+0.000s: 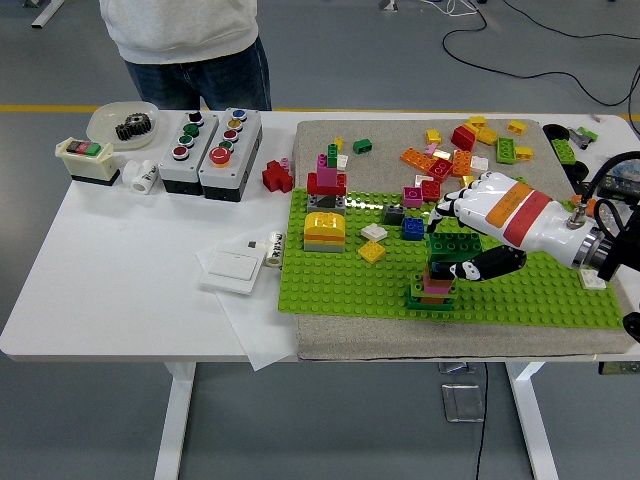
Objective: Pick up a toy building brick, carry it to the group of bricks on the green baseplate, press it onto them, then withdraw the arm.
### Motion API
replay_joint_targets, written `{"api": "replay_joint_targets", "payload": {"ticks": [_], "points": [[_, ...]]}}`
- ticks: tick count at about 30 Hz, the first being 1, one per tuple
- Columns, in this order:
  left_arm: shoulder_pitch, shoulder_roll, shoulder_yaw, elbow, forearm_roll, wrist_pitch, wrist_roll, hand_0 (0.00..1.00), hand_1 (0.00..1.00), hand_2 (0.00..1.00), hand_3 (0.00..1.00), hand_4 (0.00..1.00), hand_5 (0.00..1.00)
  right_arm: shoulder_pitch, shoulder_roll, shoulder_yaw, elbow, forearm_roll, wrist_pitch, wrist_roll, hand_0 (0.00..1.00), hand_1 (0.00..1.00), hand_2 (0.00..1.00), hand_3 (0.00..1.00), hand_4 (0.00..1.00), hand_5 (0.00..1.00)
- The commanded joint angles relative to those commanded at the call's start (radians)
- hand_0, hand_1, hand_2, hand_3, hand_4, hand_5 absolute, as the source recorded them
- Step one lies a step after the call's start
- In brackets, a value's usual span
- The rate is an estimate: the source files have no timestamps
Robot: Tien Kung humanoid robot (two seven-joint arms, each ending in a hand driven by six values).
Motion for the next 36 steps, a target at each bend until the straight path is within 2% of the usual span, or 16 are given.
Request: {"api": "replay_joint_targets", "payload": {"ticks": [1,6,7,10,12,13,19,24,25,27,30,31,36], "points": [[0.000,0.000,0.001,0.000,-0.001,0.000,0.000,0.378,0.513,0.614,0.778,0.792,0.904,0.000,0.000,0.001,0.000,0.000,-0.002,0.000,0.283,0.445,0.702,0.779,0.906,0.443],[-0.002,0.001,0.002,0.000,-0.001,0.000,-0.001,0.378,0.513,0.614,0.778,0.792,0.904,0.001,0.001,0.003,-0.003,0.005,-0.004,-0.002,0.283,0.445,0.702,0.779,0.906,0.443],[-0.002,0.001,0.002,0.000,-0.001,0.000,-0.001,0.377,0.513,0.613,0.777,0.792,0.906,0.001,0.001,0.003,-0.003,0.005,-0.004,-0.003,0.292,0.468,0.728,0.823,0.945,0.457],[-0.003,0.001,0.002,0.000,-0.001,0.000,-0.001,0.377,0.513,0.613,0.777,0.792,0.906,-0.002,0.000,0.005,0.004,0.009,0.000,-0.006,0.292,0.468,0.728,0.823,0.945,0.457],[-0.002,0.001,0.003,0.000,-0.002,0.001,-0.001,0.377,0.513,0.613,0.777,0.792,0.906,-0.008,-0.002,0.009,0.017,0.012,0.004,-0.007,0.292,0.468,0.728,0.823,0.945,0.457],[-0.002,0.001,0.003,0.000,-0.002,0.001,-0.002,0.376,0.512,0.613,0.778,0.792,0.906,-0.011,-0.003,0.014,0.024,0.013,0.006,-0.007,0.298,0.485,0.745,0.847,0.986,0.478],[-0.002,0.001,0.003,0.001,-0.002,0.001,-0.002,0.375,0.513,0.612,0.778,0.792,0.906,-0.052,-0.015,0.061,0.100,0.025,0.007,-0.018,0.308,0.489,0.760,0.841,0.964,0.468],[0.001,0.000,0.002,0.001,-0.002,0.001,-0.002,0.375,0.513,0.612,0.778,0.792,0.906,-0.104,-0.027,0.101,0.173,0.051,-0.079,-0.033,0.308,0.489,0.760,0.841,0.964,0.468],[0.001,0.001,0.002,0.001,-0.002,0.001,-0.001,0.375,0.509,0.611,0.778,0.793,0.907,-0.110,-0.028,0.105,0.180,0.058,-0.090,-0.034,0.415,0.526,0.698,0.648,0.857,0.454],[0.001,0.001,0.002,0.001,-0.001,0.001,-0.001,0.375,0.509,0.611,0.778,0.793,0.907,-0.124,-0.031,0.114,0.192,0.083,-0.111,-0.034,0.415,0.526,0.698,0.648,0.857,0.454],[0.002,0.001,0.002,0.001,-0.001,0.001,-0.001,0.375,0.509,0.611,0.778,0.793,0.907,-0.145,-0.034,0.132,0.196,0.121,-0.117,-0.028,0.415,0.526,0.698,0.648,0.857,0.454],[0.002,0.001,0.002,0.001,-0.002,0.001,-0.001,0.376,0.509,0.611,0.778,0.793,0.906,-0.148,-0.035,0.135,0.196,0.125,-0.116,-0.027,0.536,0.563,0.670,0.581,0.812,0.451],[0.002,0.000,0.001,0.001,-0.002,0.002,-0.001,0.376,0.509,0.611,0.778,0.793,0.906,-0.175,-0.038,0.156,0.191,0.113,-0.099,-0.024,0.536,0.563,0.670,0.581,0.812,0.451]]}}
